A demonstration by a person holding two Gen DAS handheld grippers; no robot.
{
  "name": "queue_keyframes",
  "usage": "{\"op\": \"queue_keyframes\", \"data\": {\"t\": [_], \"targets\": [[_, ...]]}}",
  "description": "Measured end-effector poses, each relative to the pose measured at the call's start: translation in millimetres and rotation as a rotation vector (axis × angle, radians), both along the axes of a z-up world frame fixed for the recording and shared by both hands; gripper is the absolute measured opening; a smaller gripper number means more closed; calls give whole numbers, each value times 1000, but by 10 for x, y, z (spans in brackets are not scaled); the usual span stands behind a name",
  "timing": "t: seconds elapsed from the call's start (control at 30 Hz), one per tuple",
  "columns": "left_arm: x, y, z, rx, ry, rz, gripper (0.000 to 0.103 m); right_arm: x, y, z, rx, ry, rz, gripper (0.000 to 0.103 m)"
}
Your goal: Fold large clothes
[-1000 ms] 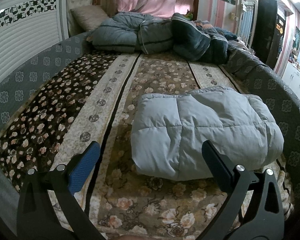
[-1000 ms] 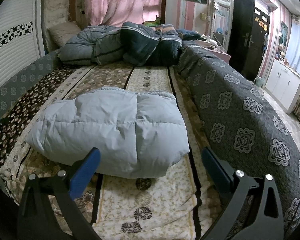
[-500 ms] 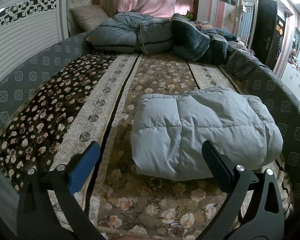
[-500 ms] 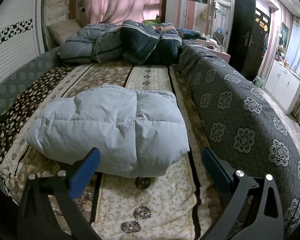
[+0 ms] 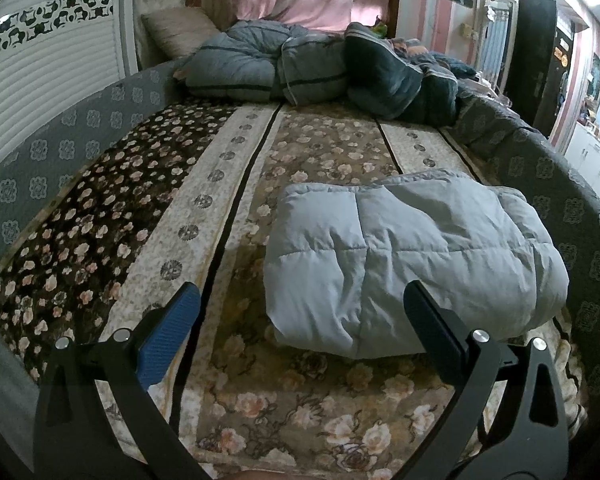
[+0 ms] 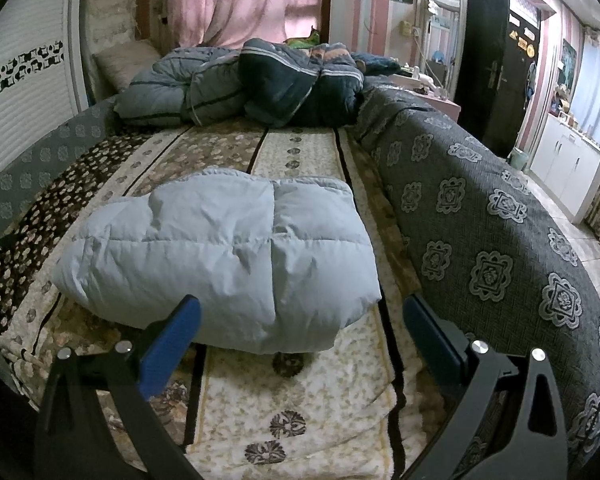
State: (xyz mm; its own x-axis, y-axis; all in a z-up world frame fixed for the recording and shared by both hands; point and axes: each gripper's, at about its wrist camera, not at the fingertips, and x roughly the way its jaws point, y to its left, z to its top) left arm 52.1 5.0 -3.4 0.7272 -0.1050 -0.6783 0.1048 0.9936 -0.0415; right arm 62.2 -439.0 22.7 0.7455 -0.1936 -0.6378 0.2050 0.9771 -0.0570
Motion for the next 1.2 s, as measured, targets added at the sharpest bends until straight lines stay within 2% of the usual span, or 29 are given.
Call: {"op": "queue_keyframes", "data": {"t": [1.2], "targets": [[5, 15, -38, 0, 12, 18, 100, 5, 3, -3, 2, 4, -1, 101]]}}
